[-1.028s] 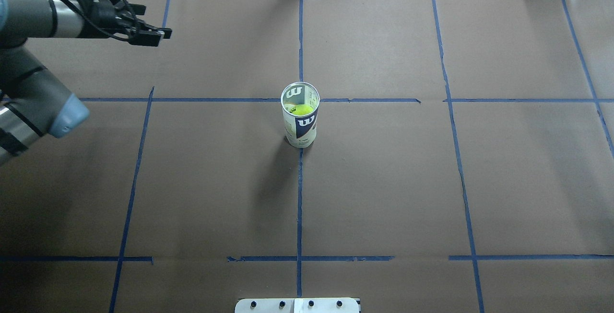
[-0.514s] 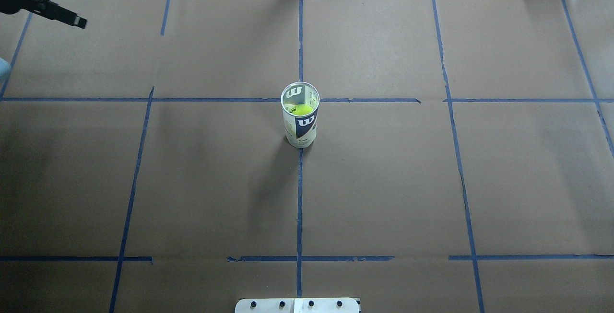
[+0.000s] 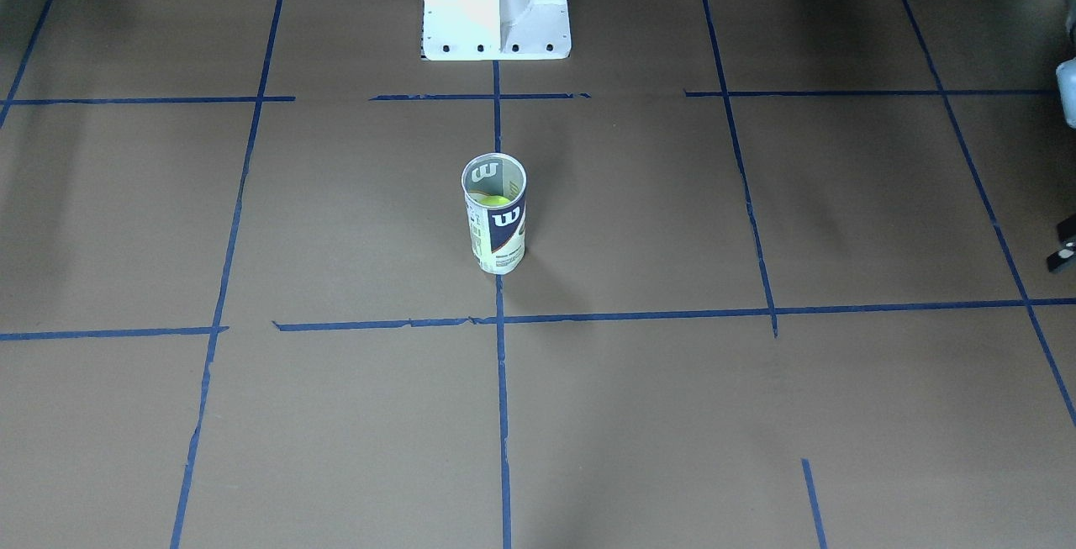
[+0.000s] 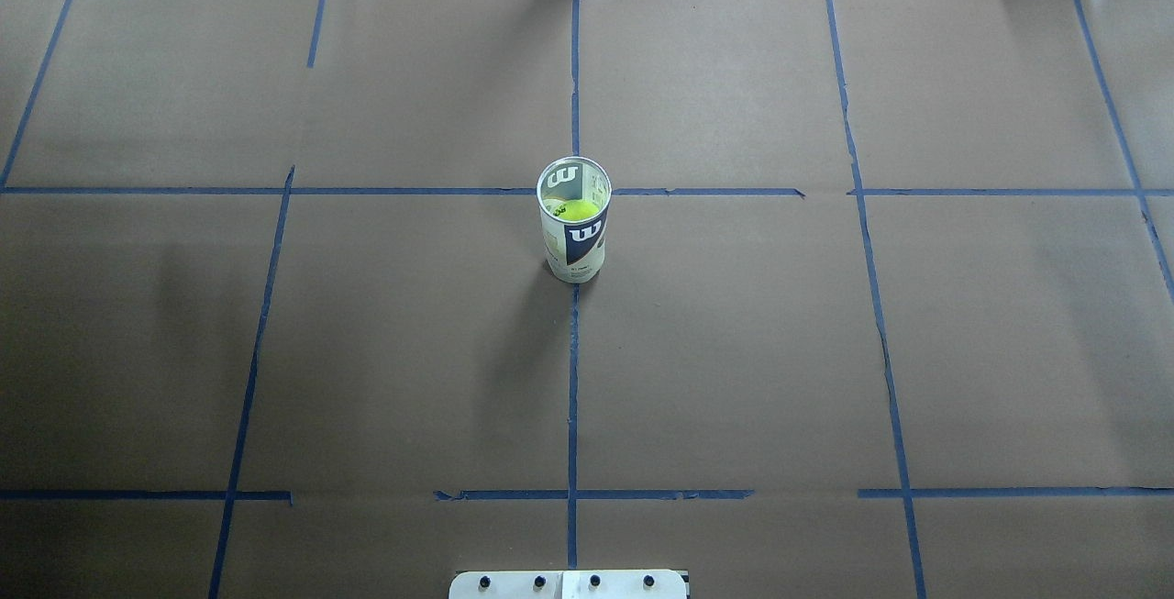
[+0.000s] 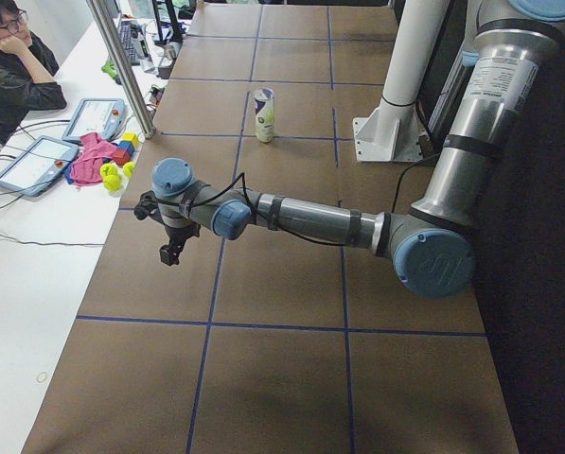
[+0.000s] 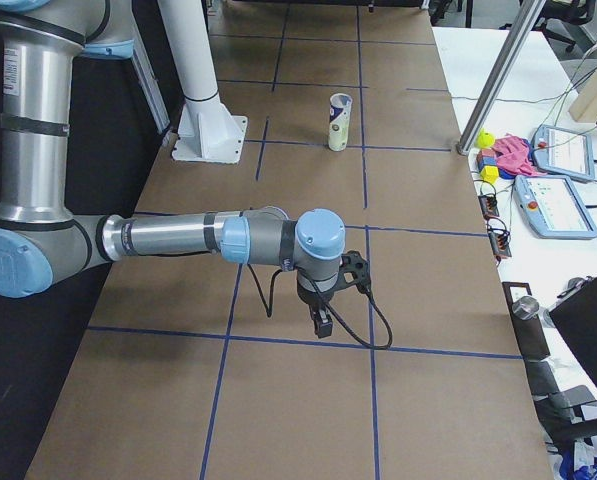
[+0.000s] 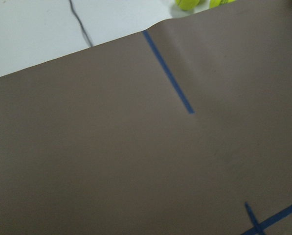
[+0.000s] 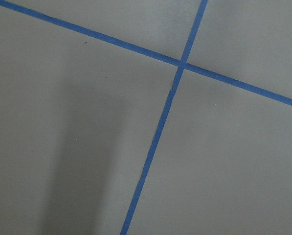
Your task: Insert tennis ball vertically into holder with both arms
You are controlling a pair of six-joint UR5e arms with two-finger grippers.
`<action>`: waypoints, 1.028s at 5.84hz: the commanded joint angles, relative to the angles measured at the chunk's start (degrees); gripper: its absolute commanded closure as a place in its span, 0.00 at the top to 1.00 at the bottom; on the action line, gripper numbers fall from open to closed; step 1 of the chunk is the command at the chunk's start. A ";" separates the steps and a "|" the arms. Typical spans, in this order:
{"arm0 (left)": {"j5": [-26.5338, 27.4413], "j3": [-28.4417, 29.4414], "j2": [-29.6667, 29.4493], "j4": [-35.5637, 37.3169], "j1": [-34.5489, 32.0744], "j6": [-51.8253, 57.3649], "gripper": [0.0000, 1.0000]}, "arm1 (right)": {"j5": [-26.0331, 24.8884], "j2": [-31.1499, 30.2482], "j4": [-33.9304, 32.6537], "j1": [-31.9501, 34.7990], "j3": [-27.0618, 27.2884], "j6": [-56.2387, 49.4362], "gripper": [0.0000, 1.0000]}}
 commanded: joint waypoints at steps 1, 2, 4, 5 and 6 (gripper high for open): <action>0.19 -1.21 0.91 17.22 -8.42 5.78 1.00 | 0.00 -0.03 0.00 0.00 0.06 0.17 1.00; 0.02 -5.13 8.75 17.91 -9.60 5.78 1.00 | 0.00 -0.03 -0.08 0.00 0.06 0.18 1.00; -0.25 -8.59 14.10 17.57 -9.78 0.10 1.00 | -0.09 -0.81 -0.09 0.00 0.06 0.09 1.00; -0.60 -8.77 14.80 15.91 -9.78 0.94 1.00 | -0.09 -1.16 0.00 0.00 0.06 0.09 1.00; -0.17 -7.82 17.33 12.50 -9.44 1.64 1.00 | -0.09 -1.17 -0.08 0.00 -0.03 0.09 1.00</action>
